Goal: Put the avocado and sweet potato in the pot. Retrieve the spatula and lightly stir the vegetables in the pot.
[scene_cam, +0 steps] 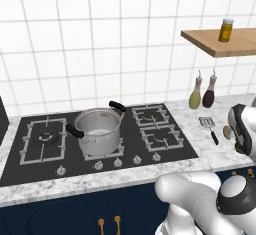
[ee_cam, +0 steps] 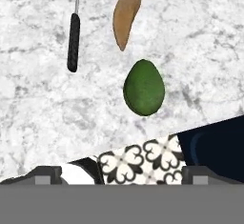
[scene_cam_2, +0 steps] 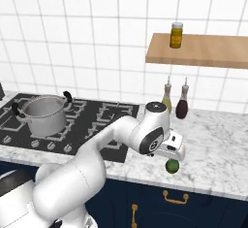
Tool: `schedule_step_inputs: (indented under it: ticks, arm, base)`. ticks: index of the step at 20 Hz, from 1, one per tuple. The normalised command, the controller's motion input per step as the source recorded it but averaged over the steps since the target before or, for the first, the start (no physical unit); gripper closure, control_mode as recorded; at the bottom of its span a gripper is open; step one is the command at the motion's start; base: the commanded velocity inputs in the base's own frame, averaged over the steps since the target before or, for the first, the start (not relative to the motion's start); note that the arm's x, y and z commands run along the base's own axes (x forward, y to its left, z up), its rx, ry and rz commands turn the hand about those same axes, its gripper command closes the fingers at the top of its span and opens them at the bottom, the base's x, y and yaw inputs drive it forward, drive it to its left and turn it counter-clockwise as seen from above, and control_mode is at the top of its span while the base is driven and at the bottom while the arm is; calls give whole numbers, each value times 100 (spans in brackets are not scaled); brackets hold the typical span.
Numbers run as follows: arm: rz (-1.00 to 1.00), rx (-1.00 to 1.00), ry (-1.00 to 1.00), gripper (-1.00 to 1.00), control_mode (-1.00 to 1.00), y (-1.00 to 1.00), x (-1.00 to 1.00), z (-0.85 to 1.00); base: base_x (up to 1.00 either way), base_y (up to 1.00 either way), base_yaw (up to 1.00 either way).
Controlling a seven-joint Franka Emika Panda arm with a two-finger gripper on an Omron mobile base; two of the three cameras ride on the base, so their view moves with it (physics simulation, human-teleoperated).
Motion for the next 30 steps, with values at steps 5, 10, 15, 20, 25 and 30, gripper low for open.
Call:
schedule_step_inputs:
  ticks: [5, 10, 15, 20, 25, 30]
  arm:
    - [0, 1, 0, -100, -100, -26, 28, -34]
    - [0, 0, 0, -100, -100, -21, 26, -32]
    - [0, 0, 0, -100, -100, -10, 5, -31]
    - [0, 0, 0, -100, -100, 0, 14, -38]
    - [0, 0, 0, -100, -100, -2, 12, -36]
    - [0, 0, 0, -100, -100, 0, 11, -31]
  base:
    - [0, 0, 0]
    - [0, 0, 0]
    - [0, 0, 0]
    - [0, 0, 0]
    - [0, 0, 0]
    - [0, 0, 0]
